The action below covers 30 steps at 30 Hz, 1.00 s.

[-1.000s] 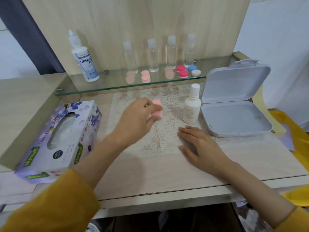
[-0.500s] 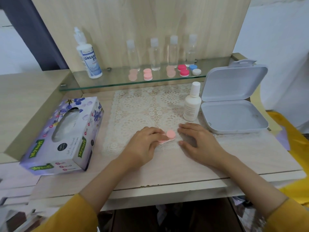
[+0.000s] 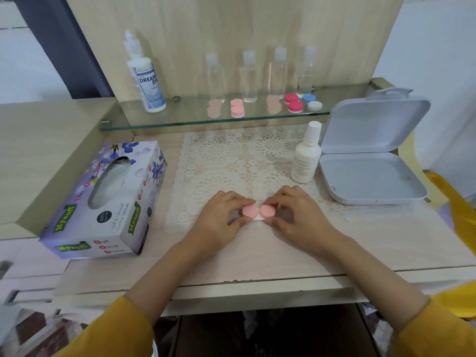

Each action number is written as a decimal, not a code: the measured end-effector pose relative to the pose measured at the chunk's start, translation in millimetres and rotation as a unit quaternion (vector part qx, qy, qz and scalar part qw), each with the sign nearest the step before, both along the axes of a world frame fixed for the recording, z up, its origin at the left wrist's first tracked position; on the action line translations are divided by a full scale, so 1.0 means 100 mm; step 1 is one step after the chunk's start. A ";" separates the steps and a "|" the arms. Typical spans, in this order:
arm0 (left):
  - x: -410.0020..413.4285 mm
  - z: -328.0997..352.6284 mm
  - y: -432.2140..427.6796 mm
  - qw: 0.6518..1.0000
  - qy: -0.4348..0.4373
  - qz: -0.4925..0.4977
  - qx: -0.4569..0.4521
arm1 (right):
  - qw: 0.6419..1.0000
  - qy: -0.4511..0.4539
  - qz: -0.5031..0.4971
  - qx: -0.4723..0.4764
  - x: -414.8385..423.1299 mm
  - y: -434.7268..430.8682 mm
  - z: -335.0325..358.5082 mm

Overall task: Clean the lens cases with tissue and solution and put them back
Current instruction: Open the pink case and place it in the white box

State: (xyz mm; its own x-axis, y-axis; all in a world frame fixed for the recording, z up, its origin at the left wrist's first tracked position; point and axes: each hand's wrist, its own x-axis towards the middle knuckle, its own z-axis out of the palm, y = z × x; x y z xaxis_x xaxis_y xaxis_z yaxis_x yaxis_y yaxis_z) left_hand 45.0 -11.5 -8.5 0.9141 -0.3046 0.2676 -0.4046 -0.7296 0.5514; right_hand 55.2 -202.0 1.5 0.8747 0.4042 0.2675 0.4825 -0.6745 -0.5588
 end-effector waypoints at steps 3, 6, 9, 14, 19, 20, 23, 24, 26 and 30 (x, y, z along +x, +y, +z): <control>-0.03 -0.06 0.03 1.000 -0.002 -0.017 -0.002 | 1.000 0.009 0.001 0.011 -0.05 0.02 -0.01; -0.05 -0.08 0.04 0.999 -0.003 -0.020 -0.027 | 1.000 0.011 -0.001 0.019 -0.05 0.04 -0.02; -0.05 -0.09 0.02 0.999 -0.012 -0.018 -0.040 | 1.000 -0.005 0.004 0.019 -0.04 0.04 -0.03; -0.06 -0.11 -0.02 0.997 -0.037 0.018 -0.066 | 1.000 -0.013 0.022 0.015 -0.04 0.03 -0.06; -0.08 -0.11 0.02 0.995 -0.063 -0.015 -0.078 | 1.000 -0.017 0.023 0.009 -0.04 0.02 -0.06; -0.08 -0.10 0.03 0.995 -0.060 -0.030 -0.074 | 1.000 -0.019 0.023 0.009 -0.03 0.02 -0.06; -0.07 -0.10 0.04 0.994 -0.068 -0.026 -0.083 | 0.999 -0.020 0.023 0.014 -0.04 0.03 -0.06; -0.06 -0.11 0.04 0.993 -0.074 -0.014 -0.087 | 0.999 -0.019 0.023 0.014 -0.04 0.02 -0.06; -0.06 -0.11 0.04 0.993 -0.077 -0.013 -0.093 | 1.000 -0.016 0.021 0.015 -0.03 0.02 -0.07; -0.08 -0.08 0.05 0.992 -0.059 -0.051 -0.097 | 0.999 -0.021 0.021 0.017 -0.04 0.02 -0.07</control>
State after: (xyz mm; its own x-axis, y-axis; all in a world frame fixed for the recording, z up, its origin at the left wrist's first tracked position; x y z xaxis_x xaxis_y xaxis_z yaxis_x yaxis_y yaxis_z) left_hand 36.6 -6.5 -17.0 0.8398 -0.3258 0.4342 -0.5411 -0.5671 0.6210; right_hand 51.5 -200.1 -5.2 0.8448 0.4308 0.3174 0.5336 -0.6337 -0.5601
